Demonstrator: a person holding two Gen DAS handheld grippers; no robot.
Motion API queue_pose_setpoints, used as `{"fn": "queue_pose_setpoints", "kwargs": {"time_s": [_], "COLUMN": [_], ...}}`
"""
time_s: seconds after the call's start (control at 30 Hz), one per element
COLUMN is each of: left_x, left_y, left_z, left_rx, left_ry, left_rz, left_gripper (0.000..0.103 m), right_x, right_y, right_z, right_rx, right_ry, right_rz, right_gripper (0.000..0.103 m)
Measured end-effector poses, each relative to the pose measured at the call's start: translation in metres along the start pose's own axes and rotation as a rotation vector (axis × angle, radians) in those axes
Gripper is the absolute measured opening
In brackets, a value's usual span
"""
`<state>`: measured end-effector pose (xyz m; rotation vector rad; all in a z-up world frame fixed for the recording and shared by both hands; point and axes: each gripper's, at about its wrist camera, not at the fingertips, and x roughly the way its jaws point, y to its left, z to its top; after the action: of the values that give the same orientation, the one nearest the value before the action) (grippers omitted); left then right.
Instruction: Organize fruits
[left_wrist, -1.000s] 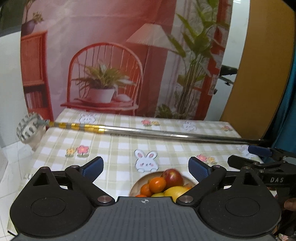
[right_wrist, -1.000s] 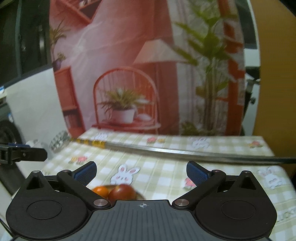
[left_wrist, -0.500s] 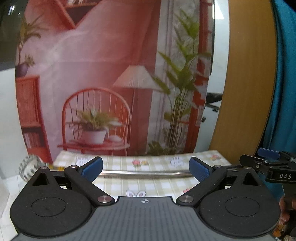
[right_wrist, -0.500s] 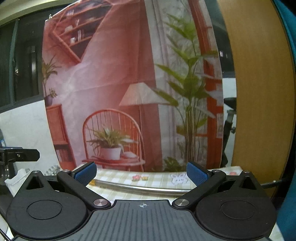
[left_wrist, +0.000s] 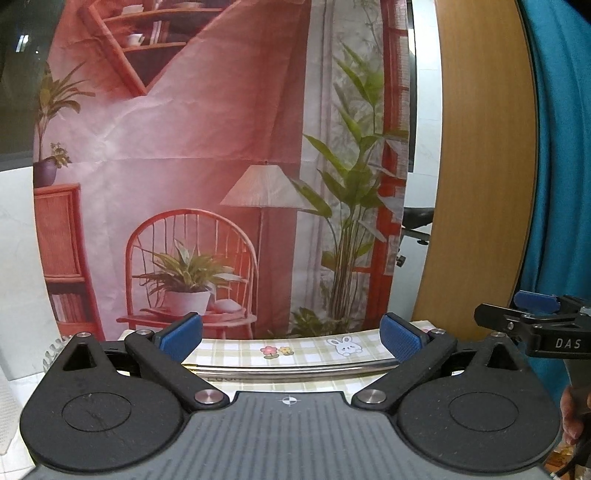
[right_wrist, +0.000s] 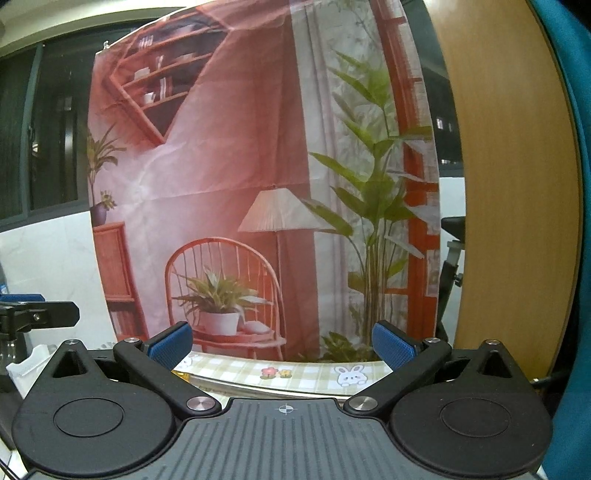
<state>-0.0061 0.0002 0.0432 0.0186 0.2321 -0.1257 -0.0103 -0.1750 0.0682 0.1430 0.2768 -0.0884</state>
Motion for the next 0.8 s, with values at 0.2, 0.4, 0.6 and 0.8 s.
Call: {"fn": "queue_pose_setpoints", "kwargs": {"time_s": [0.2,0.4,0.6,0.8], "left_x": [-0.0006,-0.0009,-0.0013,-0.0013], "left_y": [0.0008,0.0004,0.0003,0.0003], "left_z": [0.0017,0.0023,0.0024,0.0025], "left_rx": [-0.001,0.001,0.003,0.002], "left_ry": [-0.008,-0.008,-0.008,-0.009], "left_rz": [0.005,0.009,0.01,0.009], "left_gripper": [0.103,0.103,0.103,0.103], "right_x": [-0.001,-0.0014,-0.0013,-0.0015], "right_y": [0.001,0.0009,-0.0004,-0.0004], "right_z": [0.0009,0.0011,0.001,0.0012], "right_rx": [-0.002,-0.002,-0.001,0.0], "right_ry": [-0.004,-0.005,-0.004,-0.004], "right_rz": [-0.003,-0.004,-0.003,-0.003], "right_gripper": [0.103,0.103,0.103,0.103]}}
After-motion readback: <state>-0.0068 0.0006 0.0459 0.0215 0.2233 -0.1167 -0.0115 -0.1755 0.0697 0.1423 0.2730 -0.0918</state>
